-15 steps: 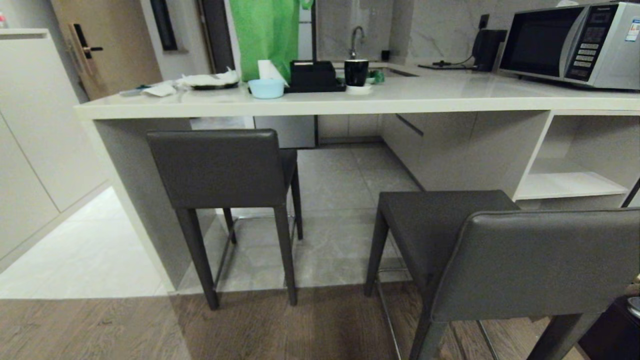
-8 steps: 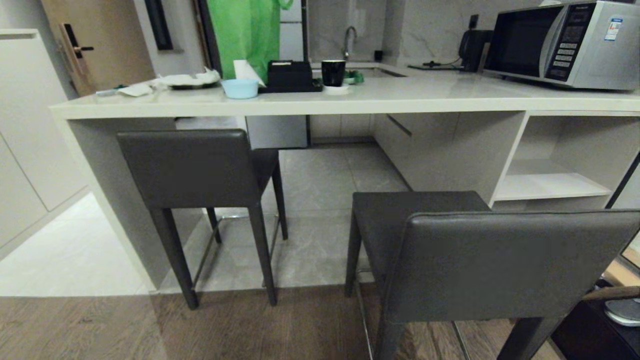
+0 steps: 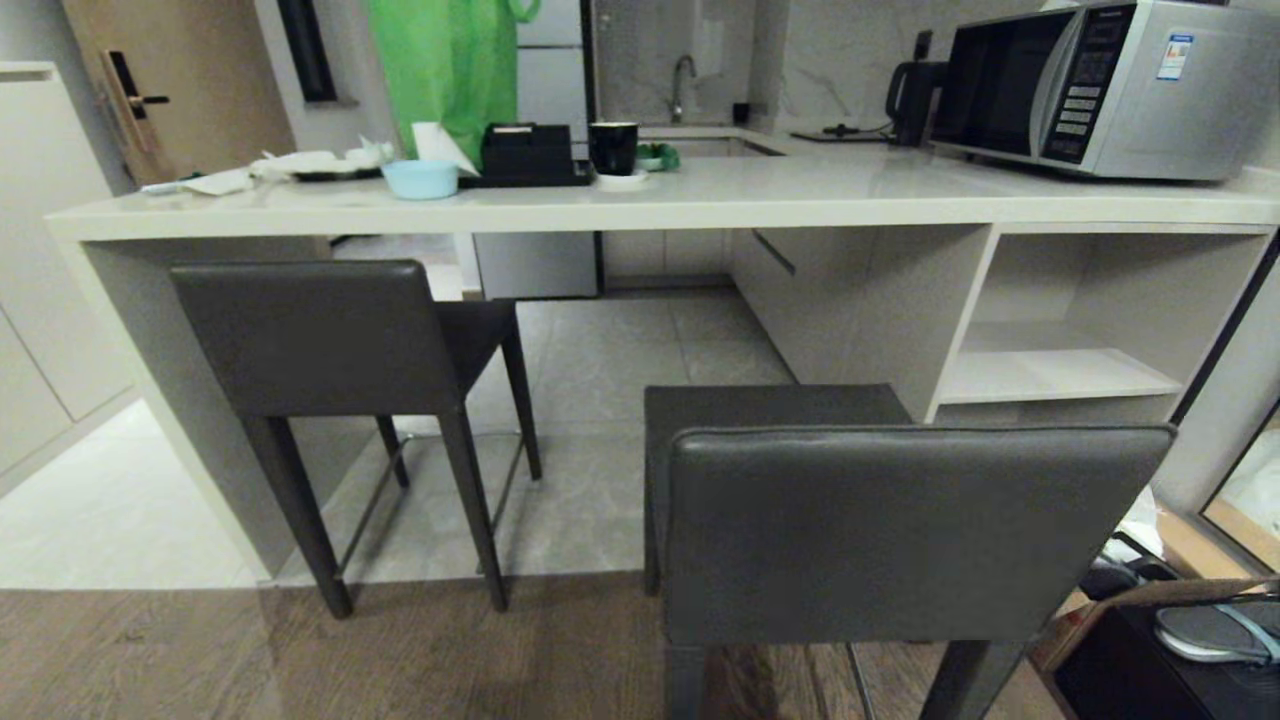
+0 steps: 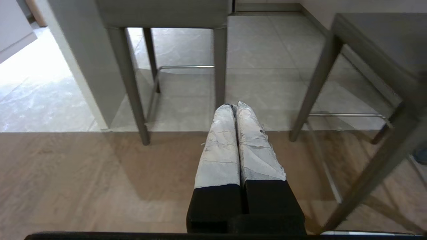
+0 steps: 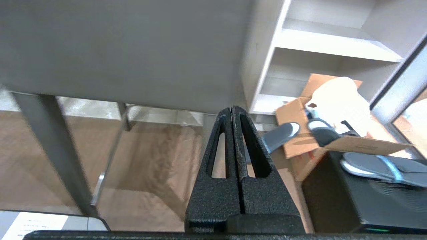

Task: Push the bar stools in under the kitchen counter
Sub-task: Push the gray chair back under the dining table

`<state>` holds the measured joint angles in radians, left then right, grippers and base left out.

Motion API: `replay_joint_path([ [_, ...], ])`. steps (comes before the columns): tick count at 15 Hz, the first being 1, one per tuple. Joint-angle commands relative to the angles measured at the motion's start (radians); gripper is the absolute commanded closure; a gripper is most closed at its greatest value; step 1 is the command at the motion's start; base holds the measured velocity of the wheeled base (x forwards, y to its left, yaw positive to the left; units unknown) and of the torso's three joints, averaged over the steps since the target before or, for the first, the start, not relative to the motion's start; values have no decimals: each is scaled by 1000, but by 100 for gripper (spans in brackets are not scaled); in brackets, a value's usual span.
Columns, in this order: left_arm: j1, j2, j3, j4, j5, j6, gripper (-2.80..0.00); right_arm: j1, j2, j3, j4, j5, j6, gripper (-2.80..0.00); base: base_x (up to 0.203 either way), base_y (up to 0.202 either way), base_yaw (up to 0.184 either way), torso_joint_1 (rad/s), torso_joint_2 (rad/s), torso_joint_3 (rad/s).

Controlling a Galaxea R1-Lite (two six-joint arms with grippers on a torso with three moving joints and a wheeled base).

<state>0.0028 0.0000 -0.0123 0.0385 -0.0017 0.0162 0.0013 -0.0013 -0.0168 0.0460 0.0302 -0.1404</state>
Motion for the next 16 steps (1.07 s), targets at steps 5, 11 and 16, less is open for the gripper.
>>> replay_joint_path([
  [5,0,-2,0,0,0,-1,0,0,1,0,0,0,-2,0,0,-195,1,3,4,3],
  [11,0,-2,0,0,0,-1,0,0,1,0,0,0,-1,0,0,-194,3,6,1,3],
  [16,0,-2,0,-2,0,-1,0,0,1,0,0,0,-5,0,0,-179,2,2,2,4],
])
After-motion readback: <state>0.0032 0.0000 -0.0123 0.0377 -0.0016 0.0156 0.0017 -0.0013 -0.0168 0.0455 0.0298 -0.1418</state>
